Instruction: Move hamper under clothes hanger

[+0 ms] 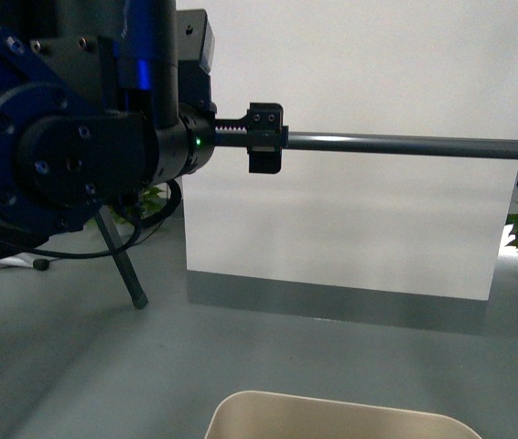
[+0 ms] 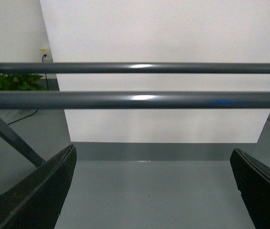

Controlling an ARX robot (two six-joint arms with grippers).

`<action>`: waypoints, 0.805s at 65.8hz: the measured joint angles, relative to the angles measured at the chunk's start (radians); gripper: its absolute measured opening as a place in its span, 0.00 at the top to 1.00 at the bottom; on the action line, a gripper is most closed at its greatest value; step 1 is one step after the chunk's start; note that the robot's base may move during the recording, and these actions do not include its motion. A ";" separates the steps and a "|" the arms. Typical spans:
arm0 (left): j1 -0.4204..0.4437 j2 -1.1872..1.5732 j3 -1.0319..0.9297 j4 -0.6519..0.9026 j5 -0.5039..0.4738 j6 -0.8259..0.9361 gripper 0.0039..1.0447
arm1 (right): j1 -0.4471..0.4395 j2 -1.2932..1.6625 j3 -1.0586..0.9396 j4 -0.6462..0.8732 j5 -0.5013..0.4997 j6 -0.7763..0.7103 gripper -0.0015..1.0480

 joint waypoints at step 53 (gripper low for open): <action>-0.078 -0.304 -0.320 0.042 -0.150 0.031 0.14 | 0.056 -0.319 -0.291 0.112 0.039 -0.024 0.08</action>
